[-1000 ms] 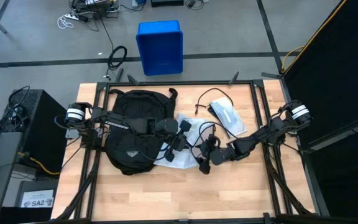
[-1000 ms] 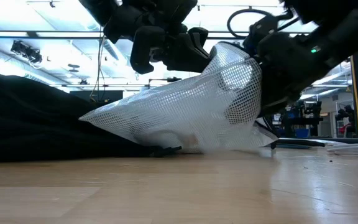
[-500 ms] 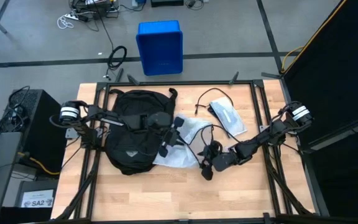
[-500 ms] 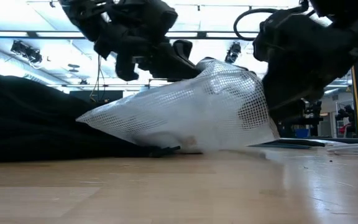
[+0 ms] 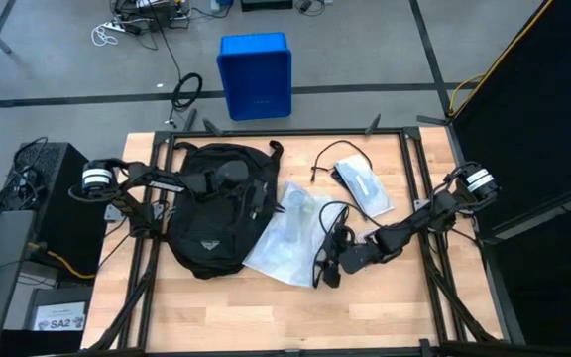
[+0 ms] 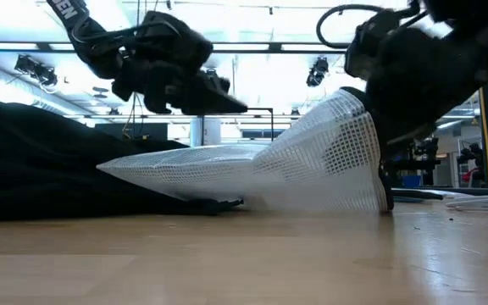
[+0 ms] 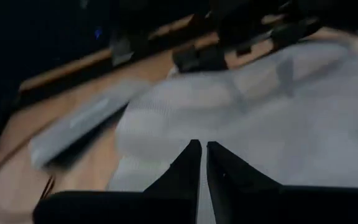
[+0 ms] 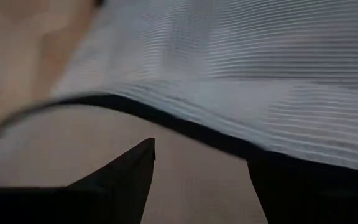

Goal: Unpack backpack
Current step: Remove the charger adapter from the zip bag

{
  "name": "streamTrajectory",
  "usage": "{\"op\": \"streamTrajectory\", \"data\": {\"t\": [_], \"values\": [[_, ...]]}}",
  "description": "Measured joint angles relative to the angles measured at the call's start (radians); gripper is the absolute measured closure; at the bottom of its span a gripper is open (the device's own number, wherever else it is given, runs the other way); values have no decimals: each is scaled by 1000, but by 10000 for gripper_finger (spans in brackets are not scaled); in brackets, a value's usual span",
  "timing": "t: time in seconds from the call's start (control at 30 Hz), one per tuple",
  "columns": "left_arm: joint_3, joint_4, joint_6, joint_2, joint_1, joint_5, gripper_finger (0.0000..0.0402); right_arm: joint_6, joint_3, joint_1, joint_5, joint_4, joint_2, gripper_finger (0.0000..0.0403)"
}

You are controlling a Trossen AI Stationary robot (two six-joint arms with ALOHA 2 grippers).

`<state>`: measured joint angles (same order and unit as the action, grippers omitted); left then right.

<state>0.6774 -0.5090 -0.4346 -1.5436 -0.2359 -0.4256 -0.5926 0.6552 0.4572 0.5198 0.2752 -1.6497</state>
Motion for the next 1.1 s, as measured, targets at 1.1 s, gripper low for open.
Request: {"op": "streamTrajectory", "data": {"t": [1.1], "values": [[346,229,19,-446,-49,192,402,28,0,-208,80,-276,0,176]]}}
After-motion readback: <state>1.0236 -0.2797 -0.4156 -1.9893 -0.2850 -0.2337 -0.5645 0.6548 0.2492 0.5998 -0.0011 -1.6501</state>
